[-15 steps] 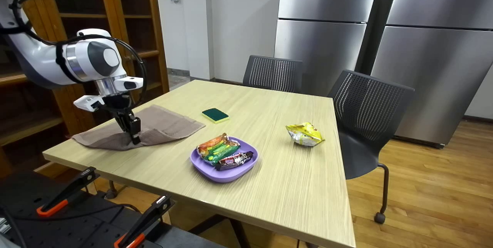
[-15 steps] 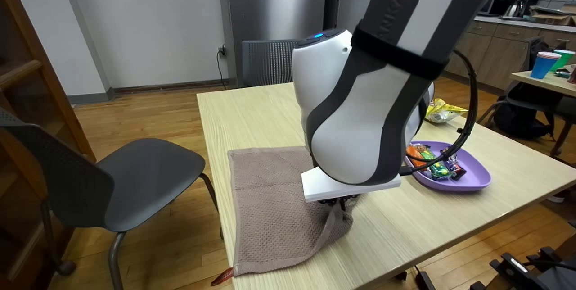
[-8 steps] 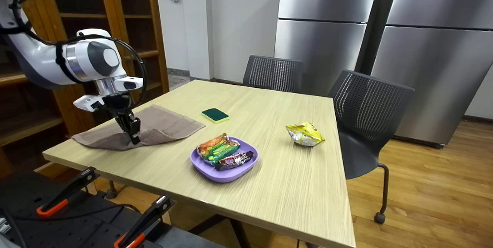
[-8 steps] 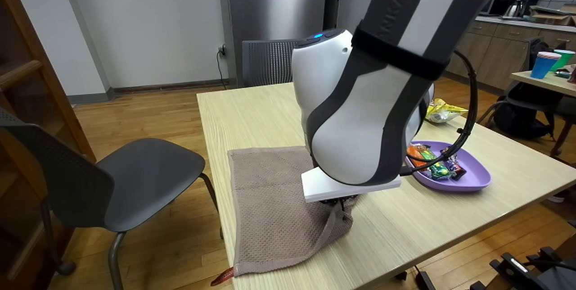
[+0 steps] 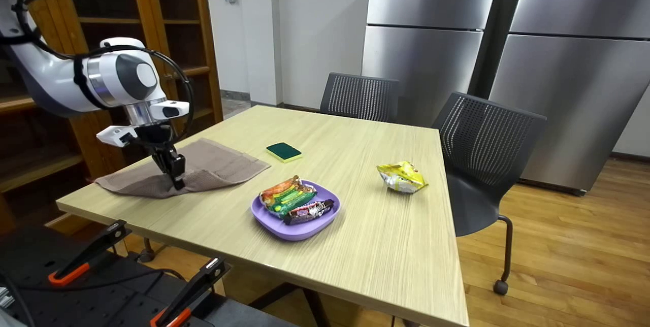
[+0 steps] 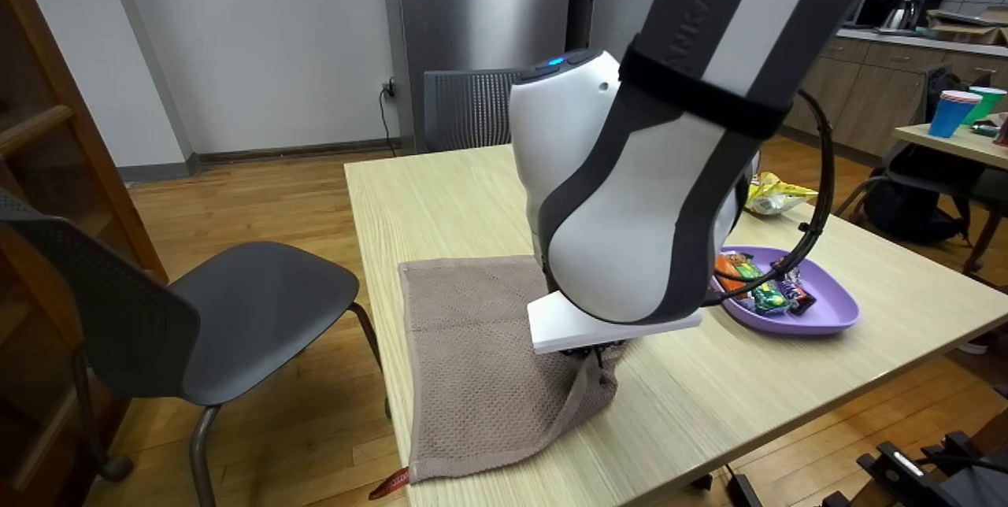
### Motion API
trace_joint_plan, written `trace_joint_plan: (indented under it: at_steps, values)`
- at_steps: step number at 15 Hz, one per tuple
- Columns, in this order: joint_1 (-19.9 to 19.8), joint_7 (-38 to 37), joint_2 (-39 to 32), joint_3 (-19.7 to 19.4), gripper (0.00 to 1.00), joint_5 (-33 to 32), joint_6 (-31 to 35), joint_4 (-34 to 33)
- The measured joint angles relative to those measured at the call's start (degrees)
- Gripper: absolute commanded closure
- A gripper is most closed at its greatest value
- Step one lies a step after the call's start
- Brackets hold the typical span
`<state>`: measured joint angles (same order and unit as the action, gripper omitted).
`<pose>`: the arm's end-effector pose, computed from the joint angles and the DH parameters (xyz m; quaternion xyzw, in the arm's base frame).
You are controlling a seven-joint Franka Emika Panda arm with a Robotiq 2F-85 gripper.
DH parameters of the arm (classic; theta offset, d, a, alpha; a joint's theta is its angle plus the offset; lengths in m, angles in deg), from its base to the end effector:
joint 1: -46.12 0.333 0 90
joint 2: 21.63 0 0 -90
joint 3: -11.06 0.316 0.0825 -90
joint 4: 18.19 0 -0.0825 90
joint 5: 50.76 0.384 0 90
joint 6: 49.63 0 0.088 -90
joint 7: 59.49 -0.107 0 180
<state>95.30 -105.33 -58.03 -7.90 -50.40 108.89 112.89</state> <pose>0.4394 0.2332 0.0799 0.9868 -0.1141 0.0118 0.1147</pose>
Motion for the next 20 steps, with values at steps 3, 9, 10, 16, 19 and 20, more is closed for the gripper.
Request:
trace_joint_plan:
  at_steps: [3,9,10,16,19,20]
  values:
    - [0.0,-1.1,0.5,-0.4,0.99,-1.6,0.0,0.2]
    - [0.0,-2.0,2.4,-2.4,0.99,-3.9,0.3,1.6]
    - [0.0,-2.3,3.0,-2.8,0.99,-4.5,0.3,2.0]
    - [-1.5,-2.5,6.1,-4.9,0.99,-7.3,0.6,4.0]
    - [-3.4,-2.5,7.3,-5.5,0.99,-9.1,1.0,4.4]
    - [-4.1,-2.5,7.7,-5.8,0.99,-9.7,1.2,4.5]
